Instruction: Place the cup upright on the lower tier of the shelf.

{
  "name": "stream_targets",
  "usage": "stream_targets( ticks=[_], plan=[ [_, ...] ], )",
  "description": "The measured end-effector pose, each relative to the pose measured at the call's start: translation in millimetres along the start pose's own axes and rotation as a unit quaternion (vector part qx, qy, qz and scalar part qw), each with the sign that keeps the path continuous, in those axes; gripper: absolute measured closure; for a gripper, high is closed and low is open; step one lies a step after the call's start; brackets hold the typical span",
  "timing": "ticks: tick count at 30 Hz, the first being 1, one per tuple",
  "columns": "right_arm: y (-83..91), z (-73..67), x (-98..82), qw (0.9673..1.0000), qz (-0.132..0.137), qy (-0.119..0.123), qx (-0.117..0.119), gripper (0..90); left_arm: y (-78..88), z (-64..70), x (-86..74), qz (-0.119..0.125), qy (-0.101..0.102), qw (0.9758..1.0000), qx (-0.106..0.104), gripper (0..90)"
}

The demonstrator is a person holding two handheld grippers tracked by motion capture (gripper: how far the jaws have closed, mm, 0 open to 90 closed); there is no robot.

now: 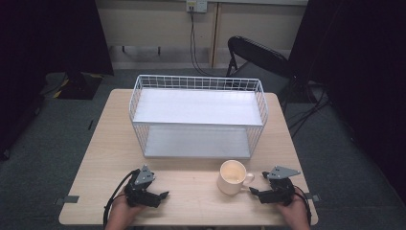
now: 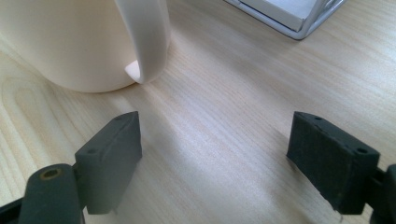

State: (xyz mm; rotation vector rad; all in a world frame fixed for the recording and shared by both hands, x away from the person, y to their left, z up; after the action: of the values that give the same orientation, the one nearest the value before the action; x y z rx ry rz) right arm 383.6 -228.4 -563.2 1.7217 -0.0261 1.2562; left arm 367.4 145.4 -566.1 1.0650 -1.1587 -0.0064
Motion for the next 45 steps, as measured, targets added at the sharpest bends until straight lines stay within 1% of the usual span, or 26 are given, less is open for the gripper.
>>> stream_targets(
  ticks=[8,10,13,14,15,16,18,24,31,35,37,41,42,45],
  plan=[
    [-0.2,-0.3,0.2,1.0,0.0,-0.004,-0.003,16.6,0.0,-0.1,0.1,0.0,0.0,1.0,0.0,9.6],
    [-0.5,-0.3,0.4,0.9999,-0.001,-0.007,-0.008,16.4,0.0,-0.1,0.1,0.0,0.0,1.0,0.001,9.6],
    [0.0,-0.9,1.3,0.9998,-0.009,-0.015,-0.01,19.3,-0.1,0.0,0.1,0.0,0.0,1.0,0.0,9.6],
    [0.2,-1.4,1.6,0.9998,-0.008,-0.013,-0.009,21.2,0.0,-0.1,0.1,0.0,0.0,1.0,0.0,9.6],
    [1.5,-2.7,3.1,0.9998,-0.004,-0.018,0.0,23.2,-0.1,-0.1,0.1,0.0,0.0,1.0,0.0,9.6],
    [1.5,-2.7,3.1,0.9998,-0.004,-0.018,0.0,23.2,0.0,-0.1,0.1,0.0,0.0,1.0,0.0,9.6],
    [3.7,-4.5,5.4,0.9996,0.003,-0.027,0.01,23.5,0.0,-0.1,0.1,0.0,0.0,1.0,0.001,9.6],
    [10.4,-14.9,14.3,0.9991,0.022,-0.018,0.032,25.2,-0.1,-0.1,0.1,0.0,0.0,1.0,0.0,9.6],
    [12.6,-27.1,25.0,0.9973,0.039,-0.019,0.059,26.0,-0.1,-0.1,0.1,0.0,0.0,1.0,0.0,9.6],
    [13.1,-31.6,29.7,0.9971,0.043,-0.012,0.062,26.0,-0.1,-0.1,0.1,0.0,0.0,1.0,0.001,9.6],
    [14.6,-32.5,32.2,0.9967,0.048,-0.013,0.064,26.0,-0.1,-0.1,0.1,0.0,0.0,1.0,0.001,9.6],
    [20.0,-30.5,37.4,0.996,0.059,-0.012,0.066,26.2,0.0,-0.2,0.1,0.0,0.0,1.0,0.001,9.7],
    [20.9,-30.8,38.6,0.9955,0.062,-0.013,0.07,26.8,0.0,-0.2,0.1,0.0,0.0,1.0,0.001,9.7],
    [21.9,-31.2,40.6,0.9951,0.064,-0.011,0.075,27.6,-0.1,-0.1,0.2,0.001,0.001,1.0,0.001,9.7]
  ],
)
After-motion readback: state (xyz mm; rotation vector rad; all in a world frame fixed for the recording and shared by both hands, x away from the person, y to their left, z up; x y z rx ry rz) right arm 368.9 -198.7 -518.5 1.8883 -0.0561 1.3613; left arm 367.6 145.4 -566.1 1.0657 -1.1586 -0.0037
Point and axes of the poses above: each handheld gripper's, and its own axes: y roughly backward along the jaws, x roughly out of its top, z roughly to its right, the point moved 9 cm from there along -y, roughly forward along the jaws, and after that the axes turned 1 degree about x, right-handed, at the moved point
